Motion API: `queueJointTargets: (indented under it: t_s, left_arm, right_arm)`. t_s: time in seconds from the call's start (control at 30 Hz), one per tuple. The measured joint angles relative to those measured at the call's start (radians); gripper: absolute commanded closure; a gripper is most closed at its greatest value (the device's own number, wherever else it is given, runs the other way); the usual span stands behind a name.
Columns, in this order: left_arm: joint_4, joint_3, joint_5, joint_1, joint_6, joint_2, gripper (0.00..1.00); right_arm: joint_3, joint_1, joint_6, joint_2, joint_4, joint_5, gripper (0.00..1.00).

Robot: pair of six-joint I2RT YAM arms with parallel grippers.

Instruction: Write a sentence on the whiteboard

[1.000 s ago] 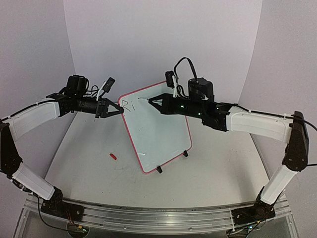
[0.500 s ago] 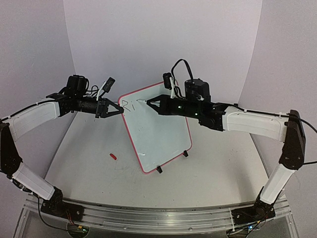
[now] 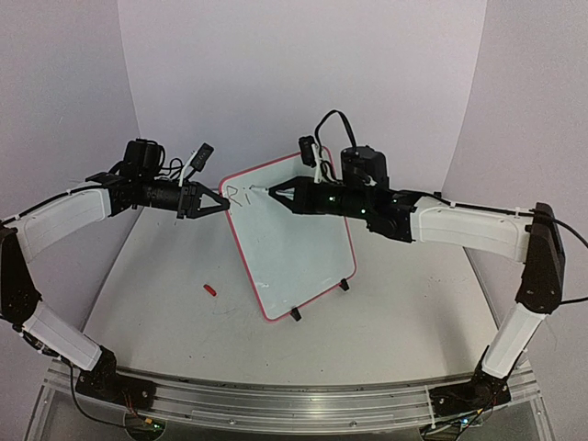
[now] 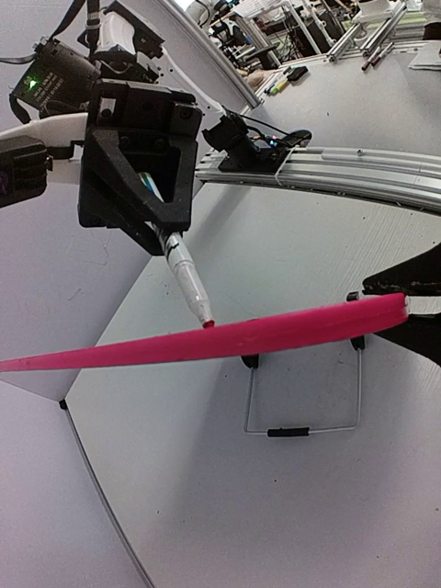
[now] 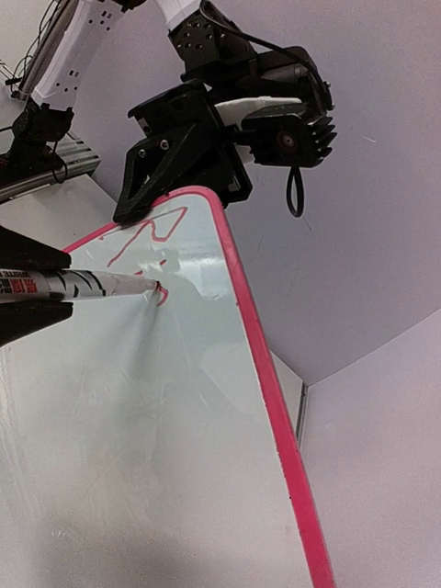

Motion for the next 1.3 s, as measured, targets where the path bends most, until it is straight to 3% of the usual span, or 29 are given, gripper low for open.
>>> queueJointTargets:
  t_s: [1.3]
  left_arm:
    - [0.0,0.0,-0.002,0.0,0.0,0.0,1.0]
  right_arm:
    - [-0.066,0.001,0.0,-0.04,-0.031,0.057,1.0]
